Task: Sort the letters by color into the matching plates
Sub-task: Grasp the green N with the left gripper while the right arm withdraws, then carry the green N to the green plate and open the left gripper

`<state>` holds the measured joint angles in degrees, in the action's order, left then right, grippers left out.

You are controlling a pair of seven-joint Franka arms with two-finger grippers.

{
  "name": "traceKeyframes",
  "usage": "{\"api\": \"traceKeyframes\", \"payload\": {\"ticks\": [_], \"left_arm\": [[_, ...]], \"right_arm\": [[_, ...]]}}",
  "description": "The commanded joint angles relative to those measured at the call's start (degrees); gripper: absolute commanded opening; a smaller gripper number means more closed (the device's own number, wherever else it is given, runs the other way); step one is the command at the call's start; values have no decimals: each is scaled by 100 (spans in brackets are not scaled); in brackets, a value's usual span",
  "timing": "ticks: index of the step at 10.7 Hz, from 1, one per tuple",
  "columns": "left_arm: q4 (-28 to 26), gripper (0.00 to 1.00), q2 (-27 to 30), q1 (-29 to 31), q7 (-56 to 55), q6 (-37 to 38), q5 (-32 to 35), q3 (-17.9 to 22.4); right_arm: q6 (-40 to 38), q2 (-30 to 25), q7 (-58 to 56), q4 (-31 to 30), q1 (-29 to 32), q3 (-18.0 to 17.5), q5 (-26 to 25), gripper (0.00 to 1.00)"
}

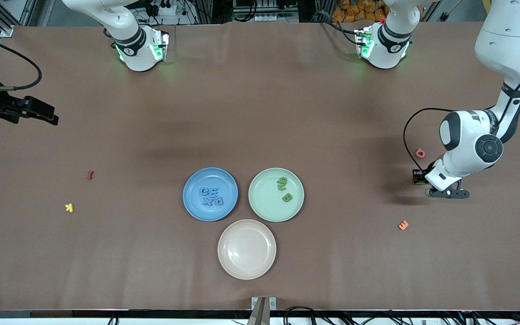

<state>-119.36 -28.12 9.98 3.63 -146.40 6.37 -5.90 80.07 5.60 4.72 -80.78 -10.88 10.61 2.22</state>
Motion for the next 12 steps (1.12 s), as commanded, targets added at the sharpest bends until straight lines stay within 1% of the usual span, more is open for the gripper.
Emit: {"api": "traceKeyframes", "payload": {"ticks": [1, 3, 4, 6, 8, 10, 11, 12], "left_arm": [[341, 0, 114, -31, -563, 234, -83, -313], [667, 0, 87, -205, -1203, 620, -83, -533], [842, 0, 70, -459, -1738, 813, -75, -569], [1176, 0, 35, -1161, -2950, 1192, -66, -561], [1370, 0, -53, -1812, -4058, 1298, -74, -570], [1852, 0, -430, -2305, -4947, 1299, -75, -570], [2011, 0, -545, -2473, -5317, 1299, -75, -570], [2187, 0, -650, -2640, -5651, 1299, -83, -570]], "right_arm": [[401, -103, 73, -209, 95, -15, -73, 100], [640, -59, 125, -210, 121, -15, -82, 100], [659, -59, 125, -201, 147, -15, -90, 100], [720, -50, 125, -183, 182, -6, -91, 100], [738, -50, 64, -157, 366, -59, -73, 100], [746, -50, 46, -139, 524, -199, -55, 100], [747, -50, 46, -131, 586, -304, -64, 100], [747, -50, 38, -131, 604, -314, -73, 100]]}}
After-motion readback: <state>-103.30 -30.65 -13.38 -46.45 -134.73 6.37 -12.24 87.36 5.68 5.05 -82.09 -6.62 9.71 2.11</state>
